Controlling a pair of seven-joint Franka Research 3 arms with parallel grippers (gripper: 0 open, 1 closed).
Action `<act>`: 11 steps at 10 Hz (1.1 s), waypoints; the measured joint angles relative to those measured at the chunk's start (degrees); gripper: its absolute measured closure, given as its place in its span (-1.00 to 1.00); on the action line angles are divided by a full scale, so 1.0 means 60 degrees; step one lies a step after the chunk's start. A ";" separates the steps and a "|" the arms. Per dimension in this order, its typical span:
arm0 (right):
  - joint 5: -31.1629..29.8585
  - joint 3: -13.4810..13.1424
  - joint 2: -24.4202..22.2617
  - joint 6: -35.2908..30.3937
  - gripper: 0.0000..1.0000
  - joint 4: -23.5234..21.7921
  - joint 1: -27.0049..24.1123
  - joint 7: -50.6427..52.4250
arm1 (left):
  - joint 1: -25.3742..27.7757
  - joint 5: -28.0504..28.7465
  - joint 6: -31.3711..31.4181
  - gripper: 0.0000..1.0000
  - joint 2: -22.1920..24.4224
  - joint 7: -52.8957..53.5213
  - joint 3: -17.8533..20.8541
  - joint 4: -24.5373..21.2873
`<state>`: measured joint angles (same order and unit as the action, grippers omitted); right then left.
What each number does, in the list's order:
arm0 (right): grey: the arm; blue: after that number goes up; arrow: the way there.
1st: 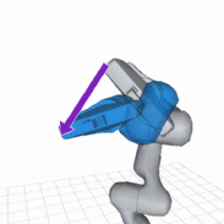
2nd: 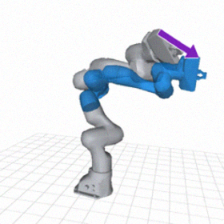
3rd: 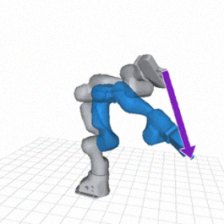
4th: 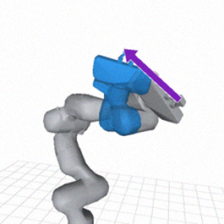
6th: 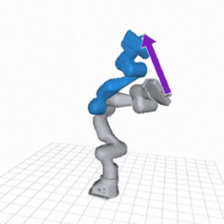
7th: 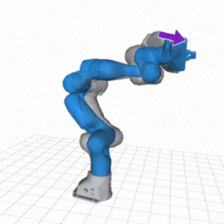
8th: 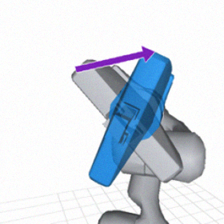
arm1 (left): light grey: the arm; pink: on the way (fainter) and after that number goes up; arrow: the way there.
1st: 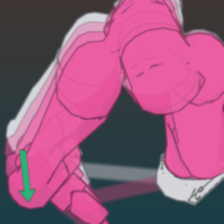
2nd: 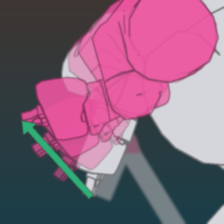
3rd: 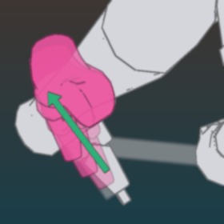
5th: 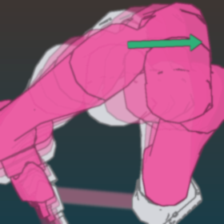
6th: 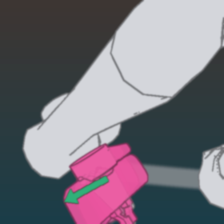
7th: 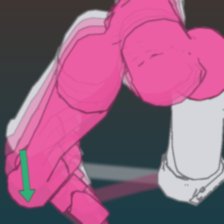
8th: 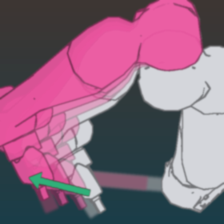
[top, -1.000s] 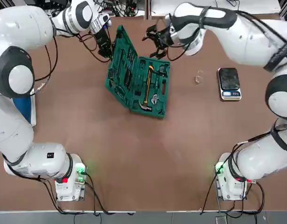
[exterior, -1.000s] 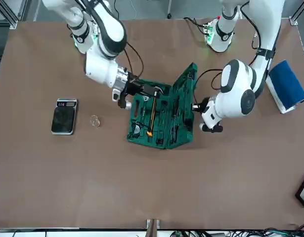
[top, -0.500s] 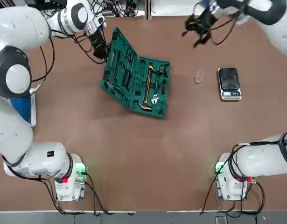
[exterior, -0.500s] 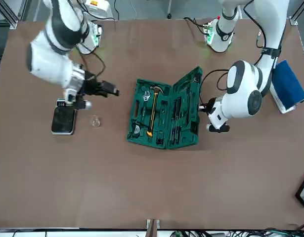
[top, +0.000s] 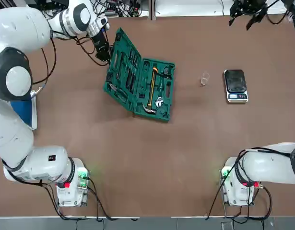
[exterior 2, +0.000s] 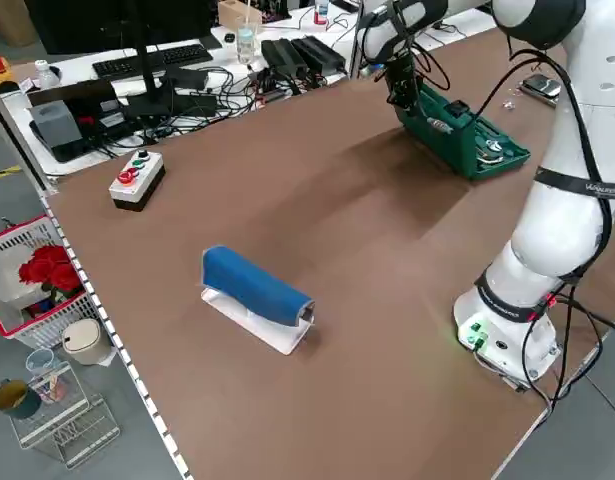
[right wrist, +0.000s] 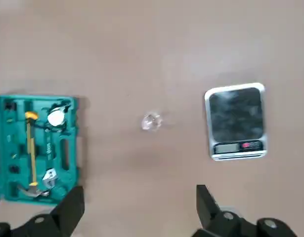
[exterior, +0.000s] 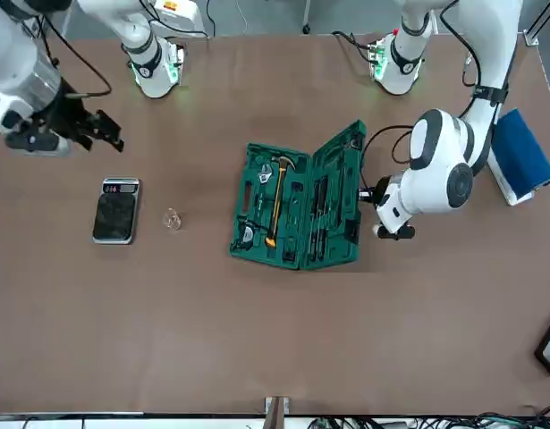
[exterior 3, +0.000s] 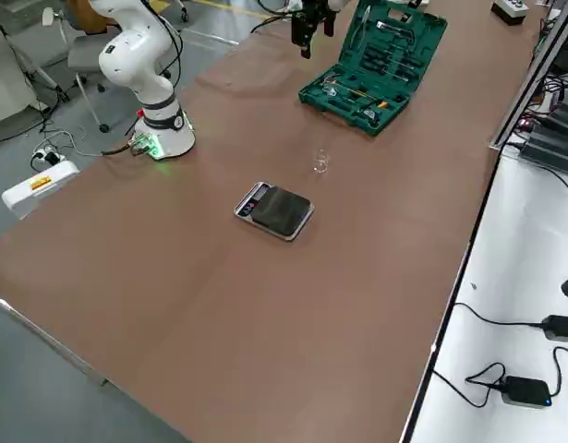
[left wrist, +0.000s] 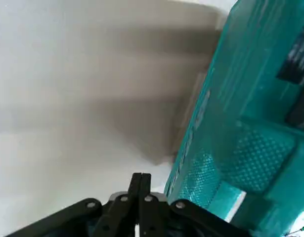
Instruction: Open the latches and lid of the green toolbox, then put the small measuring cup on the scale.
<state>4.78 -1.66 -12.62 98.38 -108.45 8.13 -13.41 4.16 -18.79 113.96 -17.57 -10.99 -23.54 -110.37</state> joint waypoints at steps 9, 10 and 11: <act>-0.0808 0.0085 0.0853 -0.0805 -1.00 0.1708 -0.0958 0.1608 | 0.0344 0.0840 0.0451 0.98 -0.0292 -0.0039 0.0093 -0.0181; -0.0794 0.0335 0.1211 -0.0761 -1.00 0.1741 -0.0957 0.1050 | 0.0366 0.0854 0.0475 0.98 -0.0292 -0.0036 0.0103 -0.0182; -0.0698 0.0599 0.1595 -0.0626 -1.00 0.1734 -0.0944 0.0519 | 0.0364 0.0856 0.0526 0.98 -0.0298 -0.0036 0.0104 -0.0187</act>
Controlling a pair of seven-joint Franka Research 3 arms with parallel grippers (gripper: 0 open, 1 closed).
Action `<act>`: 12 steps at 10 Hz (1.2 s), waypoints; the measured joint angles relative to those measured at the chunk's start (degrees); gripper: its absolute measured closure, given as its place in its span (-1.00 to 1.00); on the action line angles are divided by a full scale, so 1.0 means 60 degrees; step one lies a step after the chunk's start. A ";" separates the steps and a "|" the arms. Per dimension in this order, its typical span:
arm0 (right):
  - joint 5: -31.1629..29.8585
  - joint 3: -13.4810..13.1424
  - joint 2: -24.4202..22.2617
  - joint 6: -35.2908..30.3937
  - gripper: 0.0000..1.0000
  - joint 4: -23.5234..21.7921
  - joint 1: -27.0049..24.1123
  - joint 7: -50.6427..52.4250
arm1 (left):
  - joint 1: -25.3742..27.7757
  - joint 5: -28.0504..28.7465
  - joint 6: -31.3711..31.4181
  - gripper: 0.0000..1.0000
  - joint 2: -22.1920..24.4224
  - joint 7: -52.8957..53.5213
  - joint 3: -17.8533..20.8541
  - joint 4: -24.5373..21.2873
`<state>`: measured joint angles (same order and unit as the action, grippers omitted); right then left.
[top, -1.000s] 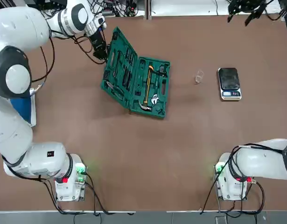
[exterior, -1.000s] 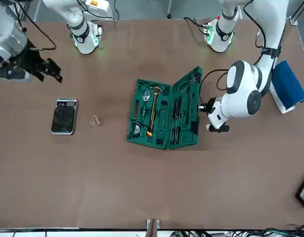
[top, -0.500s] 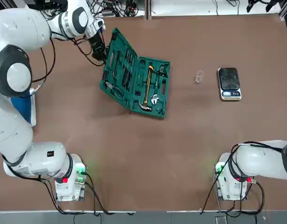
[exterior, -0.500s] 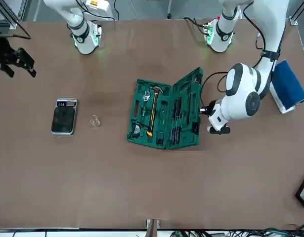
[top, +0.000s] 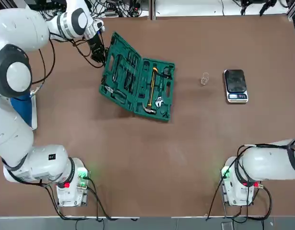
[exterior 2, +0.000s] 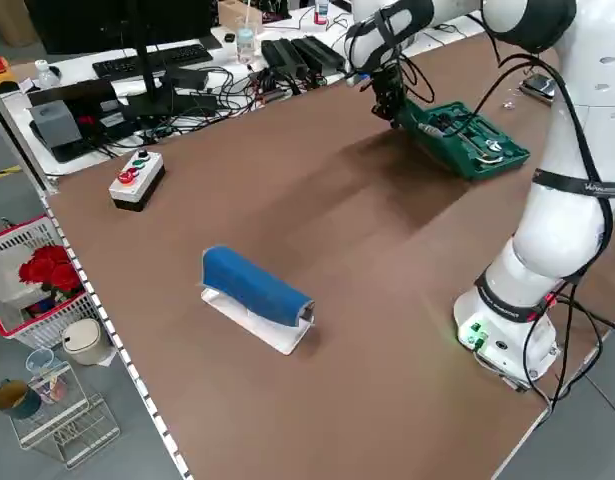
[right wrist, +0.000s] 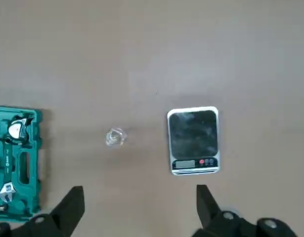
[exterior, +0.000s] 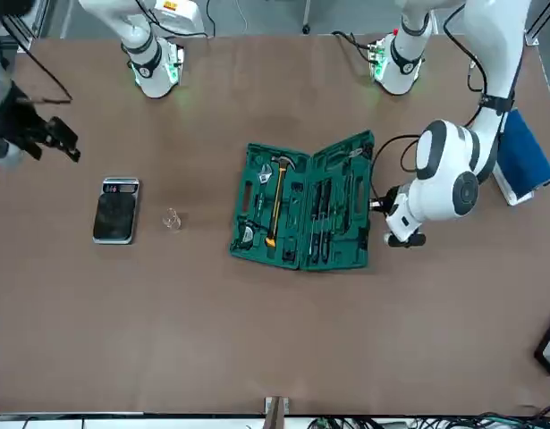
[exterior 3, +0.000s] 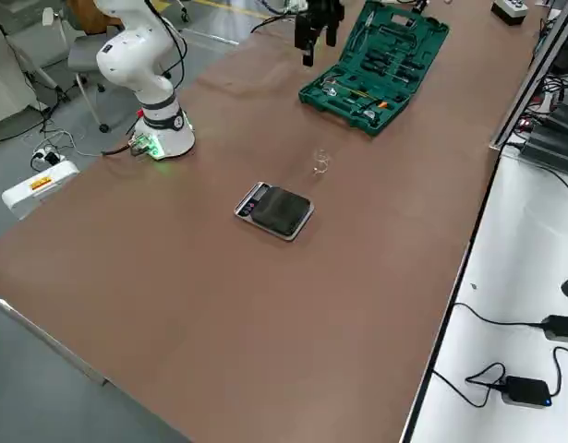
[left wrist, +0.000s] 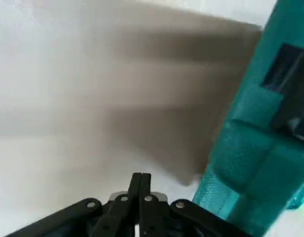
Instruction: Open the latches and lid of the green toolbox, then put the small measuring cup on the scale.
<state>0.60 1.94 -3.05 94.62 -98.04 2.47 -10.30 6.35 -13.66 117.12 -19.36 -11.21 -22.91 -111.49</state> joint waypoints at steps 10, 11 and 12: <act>0.0596 0.0761 0.1372 0.5593 -0.94 -0.4302 0.0774 -0.2514 | -0.0140 0.0250 0.0872 0.98 -0.0584 -0.0103 -0.0021 -0.0055; 0.0599 0.0917 0.1563 0.5928 -0.94 -0.4469 0.0784 -0.2807 | -0.0142 0.0325 0.0877 0.98 -0.0618 -0.0104 -0.0021 -0.0056; 0.0599 0.1060 0.1771 0.6228 -0.92 -0.4564 0.0802 -0.3090 | -0.0141 0.0358 0.0886 0.98 -0.0657 -0.0104 -0.0020 -0.0055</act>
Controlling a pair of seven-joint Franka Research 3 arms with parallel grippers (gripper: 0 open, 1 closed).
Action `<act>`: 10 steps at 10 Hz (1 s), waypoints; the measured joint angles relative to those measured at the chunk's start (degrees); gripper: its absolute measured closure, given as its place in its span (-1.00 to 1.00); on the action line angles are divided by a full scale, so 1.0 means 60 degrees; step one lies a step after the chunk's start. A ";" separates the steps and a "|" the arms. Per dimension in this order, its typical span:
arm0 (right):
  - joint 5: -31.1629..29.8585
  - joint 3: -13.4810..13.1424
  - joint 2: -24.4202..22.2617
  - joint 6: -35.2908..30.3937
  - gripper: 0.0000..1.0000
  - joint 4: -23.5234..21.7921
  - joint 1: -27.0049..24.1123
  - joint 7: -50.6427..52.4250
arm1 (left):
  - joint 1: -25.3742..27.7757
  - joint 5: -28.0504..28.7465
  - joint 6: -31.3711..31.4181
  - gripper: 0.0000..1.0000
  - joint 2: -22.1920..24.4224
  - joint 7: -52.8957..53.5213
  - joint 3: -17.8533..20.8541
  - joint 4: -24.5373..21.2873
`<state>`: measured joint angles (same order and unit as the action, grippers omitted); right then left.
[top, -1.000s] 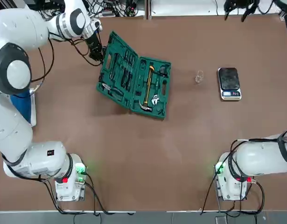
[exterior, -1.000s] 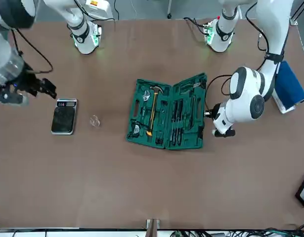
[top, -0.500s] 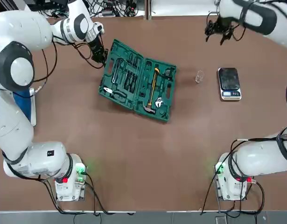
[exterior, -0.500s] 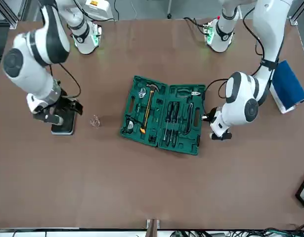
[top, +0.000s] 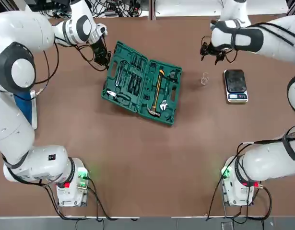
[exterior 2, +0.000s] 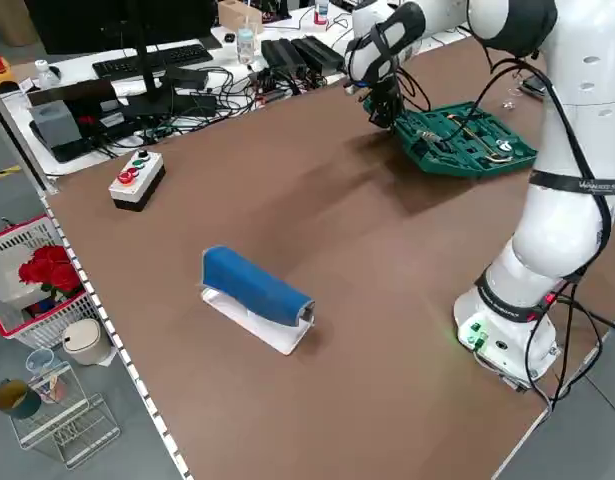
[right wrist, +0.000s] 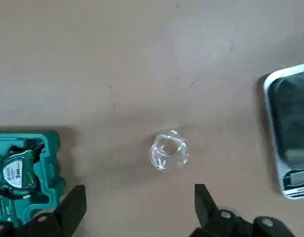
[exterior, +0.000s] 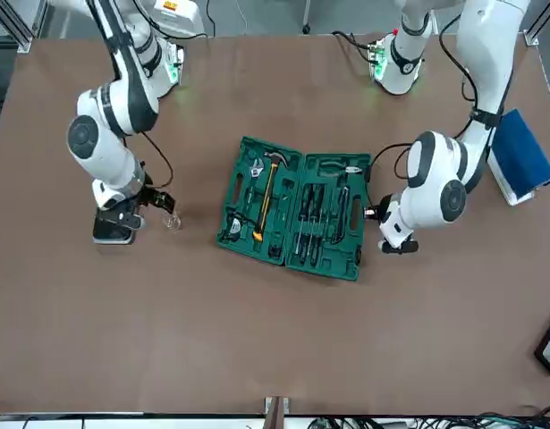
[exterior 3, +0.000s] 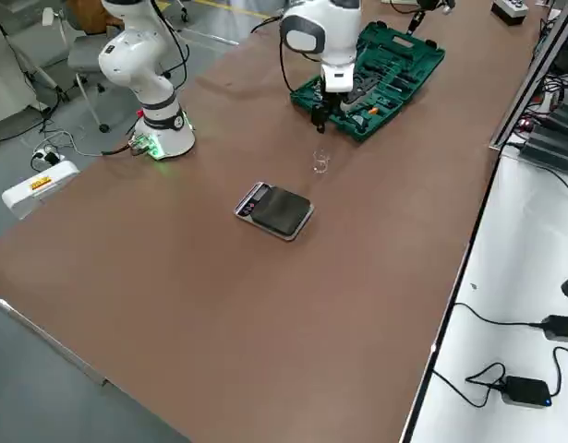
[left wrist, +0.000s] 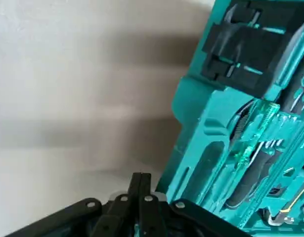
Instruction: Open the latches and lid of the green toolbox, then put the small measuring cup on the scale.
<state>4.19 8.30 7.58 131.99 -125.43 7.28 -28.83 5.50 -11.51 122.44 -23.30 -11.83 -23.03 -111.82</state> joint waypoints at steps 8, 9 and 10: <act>0.0001 0.0120 0.1346 0.1826 -0.64 -0.0309 0.0035 -0.0222 | -0.0034 0.0224 0.0417 0.98 -0.0443 0.0000 -0.0001 0.0000; 0.0001 0.0122 0.1415 0.1964 -0.61 -0.0341 0.0042 -0.0222 | -0.0033 0.0227 0.0439 0.98 -0.0470 0.0000 0.0000 0.0000; 0.0001 0.0126 0.1481 0.2170 -0.59 -0.0420 0.0055 -0.0222 | -0.0029 0.0228 0.0445 0.98 -0.0473 0.0000 0.0002 0.0001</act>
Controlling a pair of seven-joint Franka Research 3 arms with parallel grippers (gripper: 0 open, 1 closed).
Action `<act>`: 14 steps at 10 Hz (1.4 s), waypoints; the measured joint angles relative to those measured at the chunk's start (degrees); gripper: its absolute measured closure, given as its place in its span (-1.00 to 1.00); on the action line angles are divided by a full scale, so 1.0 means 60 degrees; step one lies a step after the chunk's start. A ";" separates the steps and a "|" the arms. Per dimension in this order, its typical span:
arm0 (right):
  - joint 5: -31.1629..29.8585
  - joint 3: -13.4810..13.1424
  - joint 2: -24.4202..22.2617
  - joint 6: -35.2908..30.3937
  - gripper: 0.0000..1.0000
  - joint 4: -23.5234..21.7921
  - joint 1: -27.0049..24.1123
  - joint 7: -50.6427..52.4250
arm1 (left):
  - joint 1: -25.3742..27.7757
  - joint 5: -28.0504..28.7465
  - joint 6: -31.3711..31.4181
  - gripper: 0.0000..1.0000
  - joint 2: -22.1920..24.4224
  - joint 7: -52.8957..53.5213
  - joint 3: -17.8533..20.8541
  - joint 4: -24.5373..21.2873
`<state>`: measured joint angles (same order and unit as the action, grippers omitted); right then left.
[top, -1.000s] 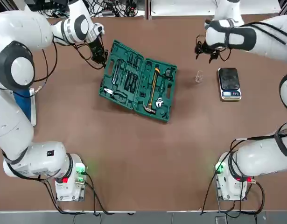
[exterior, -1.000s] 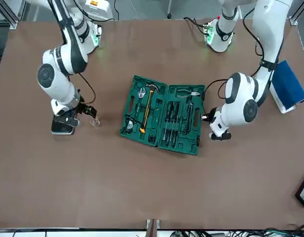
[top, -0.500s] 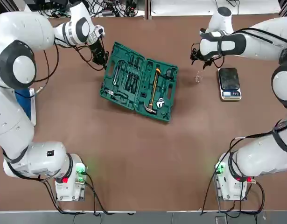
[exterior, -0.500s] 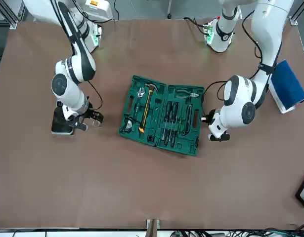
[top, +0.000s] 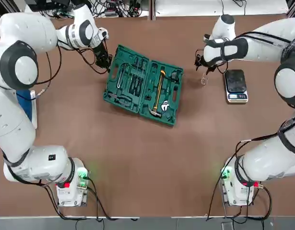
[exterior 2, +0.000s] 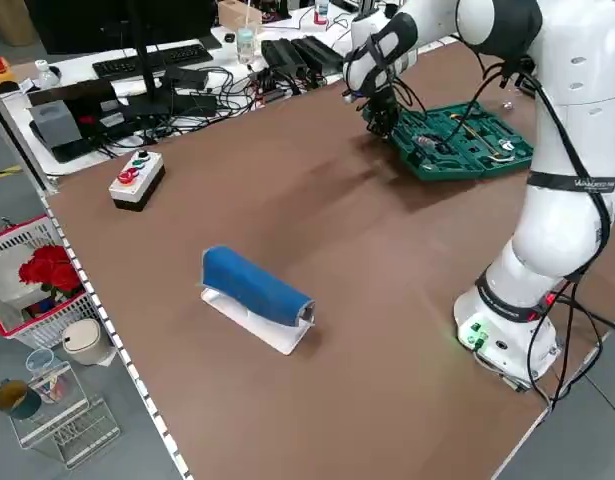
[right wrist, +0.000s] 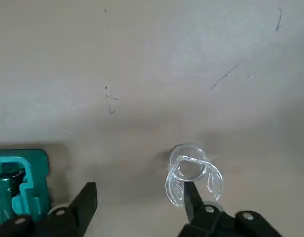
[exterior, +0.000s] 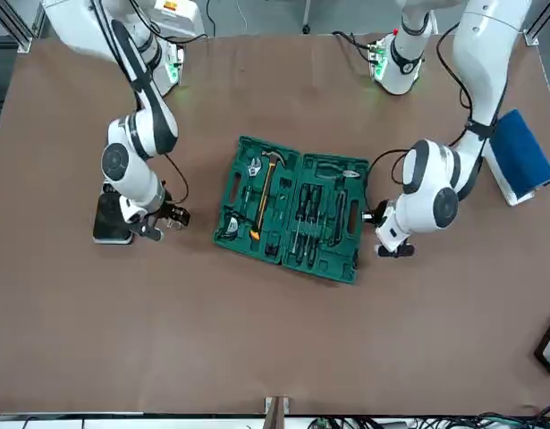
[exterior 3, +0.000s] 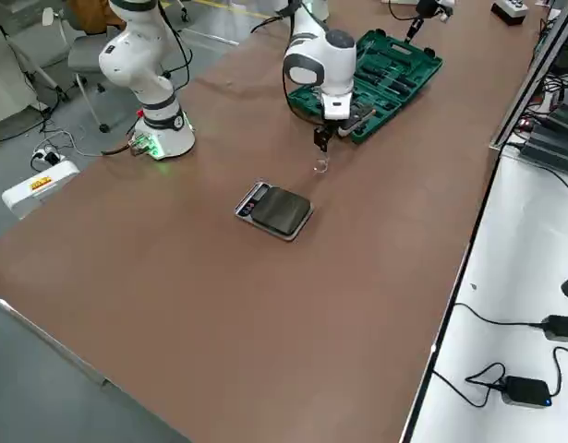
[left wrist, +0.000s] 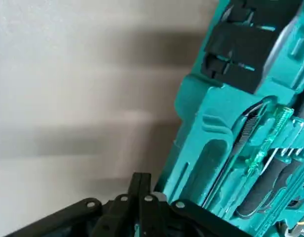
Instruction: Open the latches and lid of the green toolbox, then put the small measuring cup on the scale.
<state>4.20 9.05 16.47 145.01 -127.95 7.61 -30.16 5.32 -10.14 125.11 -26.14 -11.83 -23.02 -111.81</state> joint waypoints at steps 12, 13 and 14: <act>-0.0122 -0.0023 0.0311 0.0509 0.22 -0.0313 0.0012 0.0016 | 0.1616 0.0627 -0.2438 -0.35 0.3209 0.0075 -0.0084 0.0452; -0.0209 -0.0044 0.0311 0.0512 0.27 -0.0314 0.0002 0.0016 | 0.1659 0.0917 -0.2732 -0.65 0.3547 -0.0036 -0.0078 0.0476; -0.0281 -0.0076 0.0313 0.0514 0.31 -0.0315 -0.0010 0.0018 | 0.1819 0.1019 -0.3002 -0.90 0.3884 -0.0069 -0.0072 0.0494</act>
<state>2.51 8.60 18.35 148.09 -129.84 7.55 -30.05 16.23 -4.03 107.09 -2.83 -12.24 -23.45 -108.85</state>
